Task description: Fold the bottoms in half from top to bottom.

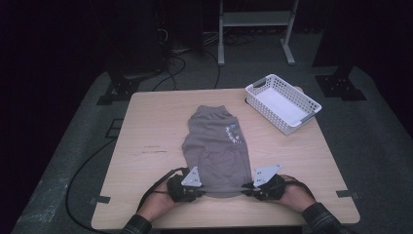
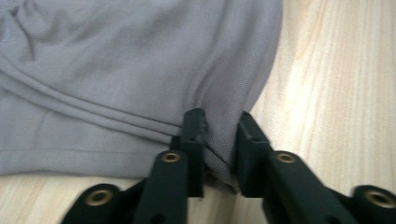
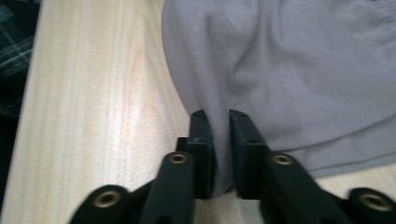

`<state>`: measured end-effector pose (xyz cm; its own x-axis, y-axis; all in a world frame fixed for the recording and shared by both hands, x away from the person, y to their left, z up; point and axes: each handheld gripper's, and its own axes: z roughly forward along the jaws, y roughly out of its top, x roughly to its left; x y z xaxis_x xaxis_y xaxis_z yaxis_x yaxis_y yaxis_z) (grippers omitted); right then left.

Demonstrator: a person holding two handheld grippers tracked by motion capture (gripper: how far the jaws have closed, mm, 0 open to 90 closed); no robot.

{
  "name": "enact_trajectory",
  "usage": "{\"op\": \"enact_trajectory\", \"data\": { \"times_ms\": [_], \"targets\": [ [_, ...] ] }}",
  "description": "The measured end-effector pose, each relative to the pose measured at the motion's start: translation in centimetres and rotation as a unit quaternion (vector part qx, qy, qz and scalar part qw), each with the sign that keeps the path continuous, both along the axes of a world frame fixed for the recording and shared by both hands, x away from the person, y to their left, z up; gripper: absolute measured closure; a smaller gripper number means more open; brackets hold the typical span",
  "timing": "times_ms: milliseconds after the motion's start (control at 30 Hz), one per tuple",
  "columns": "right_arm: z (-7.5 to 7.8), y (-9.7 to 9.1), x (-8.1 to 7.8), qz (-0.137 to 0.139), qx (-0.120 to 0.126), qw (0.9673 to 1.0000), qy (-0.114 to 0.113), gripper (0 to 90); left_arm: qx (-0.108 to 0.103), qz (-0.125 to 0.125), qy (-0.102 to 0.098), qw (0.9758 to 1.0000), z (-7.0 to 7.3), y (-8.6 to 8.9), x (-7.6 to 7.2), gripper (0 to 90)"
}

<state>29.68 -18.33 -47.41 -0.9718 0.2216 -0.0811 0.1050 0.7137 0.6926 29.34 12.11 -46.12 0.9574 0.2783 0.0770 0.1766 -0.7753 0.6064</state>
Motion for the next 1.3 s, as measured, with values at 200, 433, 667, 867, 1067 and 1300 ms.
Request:
{"op": "enact_trajectory", "data": {
  "times_ms": [200, 433, 667, 867, 1067, 1300],
  "targets": [
    [0.3, 0.1, -0.1, -0.005, -0.004, 0.9993, 0.036, 83.5, 0.005, -0.008, 0.025, 0.9996, 0.3, 0.0, -0.5, 82.3],
    [0.5, -0.2, -2.5, 0.028, -0.003, 0.9945, 0.101, 83.9, 0.015, -0.05, 0.064, 0.9966, 0.6, -0.5, -3.9, 82.5],
    [1.9, -0.8, -4.8, 0.049, 0.017, 0.993, 0.106, 83.9, -0.055, -0.058, 0.07, 0.9944, 2.8, 0.6, -5.9, 82.6],
    [5.9, -1.7, -3.2, 0.019, 0.066, 0.9966, 0.044, 83.9, -0.1, -0.026, 0.005, 0.9947, 6.6, 1.6, -3.7, 82.7],
    [7.9, -0.3, 2.5, -0.06, 0.045, 0.9966, -0.034, 83.9, -0.083, 0.048, -0.073, 0.9927, 8.1, 1.1, 2.7, 82.5],
    [5.2, 1.6, 8.5, -0.114, 0.003, 0.9931, -0.026, 83.9, -0.055, 0.107, -0.042, 0.9919, 4.7, 0.7, 8.5, 82.4]
  ]
}}
